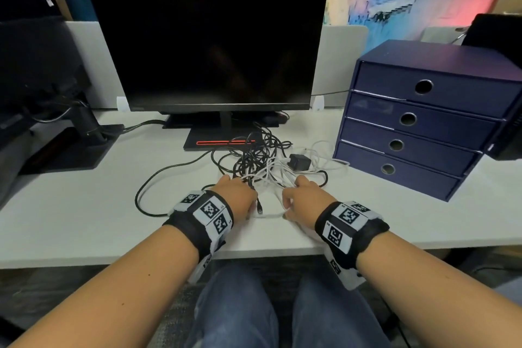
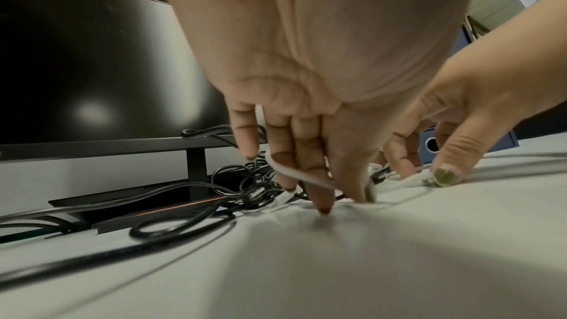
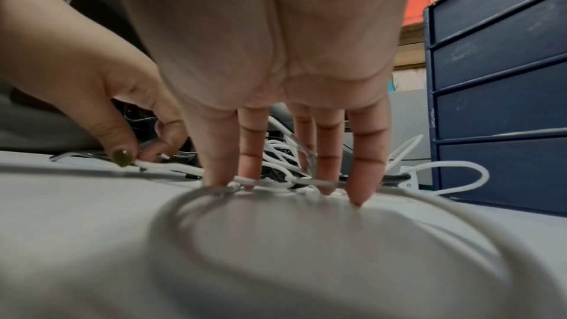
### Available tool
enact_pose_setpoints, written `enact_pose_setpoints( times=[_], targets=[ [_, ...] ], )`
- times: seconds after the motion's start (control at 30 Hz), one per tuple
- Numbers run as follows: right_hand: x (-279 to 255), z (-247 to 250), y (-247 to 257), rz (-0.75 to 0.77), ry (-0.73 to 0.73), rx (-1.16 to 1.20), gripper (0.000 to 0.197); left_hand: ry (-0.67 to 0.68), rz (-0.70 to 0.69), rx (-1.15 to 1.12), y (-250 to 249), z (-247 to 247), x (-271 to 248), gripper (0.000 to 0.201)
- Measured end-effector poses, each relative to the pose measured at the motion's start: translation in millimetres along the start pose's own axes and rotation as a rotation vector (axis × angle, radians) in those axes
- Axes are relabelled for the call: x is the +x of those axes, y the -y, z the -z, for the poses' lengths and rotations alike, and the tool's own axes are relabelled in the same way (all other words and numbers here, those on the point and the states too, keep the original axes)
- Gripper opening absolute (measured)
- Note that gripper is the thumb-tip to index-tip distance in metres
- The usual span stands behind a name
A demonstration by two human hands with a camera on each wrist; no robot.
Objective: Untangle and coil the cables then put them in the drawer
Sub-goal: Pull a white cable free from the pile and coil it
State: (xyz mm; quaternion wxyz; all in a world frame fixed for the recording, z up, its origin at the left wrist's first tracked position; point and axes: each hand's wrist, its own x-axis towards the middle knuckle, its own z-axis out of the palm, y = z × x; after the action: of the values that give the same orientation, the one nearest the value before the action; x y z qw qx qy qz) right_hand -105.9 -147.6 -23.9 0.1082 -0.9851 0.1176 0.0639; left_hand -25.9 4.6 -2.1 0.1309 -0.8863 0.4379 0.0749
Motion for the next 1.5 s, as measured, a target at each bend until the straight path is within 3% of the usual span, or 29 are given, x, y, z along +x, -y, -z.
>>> enact_pose_setpoints(
  times=[0.17,0.43,0.6,0.7,0.83,0.97,1.17,1.37,1.5],
  targets=[
    [-2.3,0.4,-3.5,0.018,-0.047,0.063,0.010,-0.162,-0.014,-0.227,2.0,-4.9,-4.8,0.023],
    [2.5,14.4,-15.1,-0.026,-0.075,0.208,0.038,-0.406,0.001,-0.591,9.4,11.9,-4.7,0.013],
    [8.8,22.9,-26.3,-0.060,-0.179,0.383,0.040,-0.446,0.082,-0.683,13.0,10.0,18.7,0.021],
    [15.1,31.6,-30.9,-0.062,-0.307,0.466,0.032,-0.413,0.128,-0.675,12.7,6.6,30.4,0.031],
    [21.3,45.2,-32.8,-0.034,-0.417,0.618,0.040,-0.426,0.151,-0.675,14.8,13.3,39.8,0.032],
    [26.1,57.6,-34.6,-0.001,-0.487,0.691,0.040,-0.383,0.203,-0.704,11.8,26.8,45.5,0.046],
    [24.2,78.4,-34.3,0.141,-0.623,0.805,0.042,-0.364,0.207,-0.619,6.0,48.0,50.0,0.034],
    [16.3,94.2,-34.4,0.241,-0.686,0.961,0.041,-0.564,0.185,-0.788,1.6,58.1,58.2,0.019],
    [14.4,94.1,-41.9,0.183,-0.669,0.973,0.042,-0.742,0.110,-0.947,0.8,69.3,52.7,0.022]
  ],
)
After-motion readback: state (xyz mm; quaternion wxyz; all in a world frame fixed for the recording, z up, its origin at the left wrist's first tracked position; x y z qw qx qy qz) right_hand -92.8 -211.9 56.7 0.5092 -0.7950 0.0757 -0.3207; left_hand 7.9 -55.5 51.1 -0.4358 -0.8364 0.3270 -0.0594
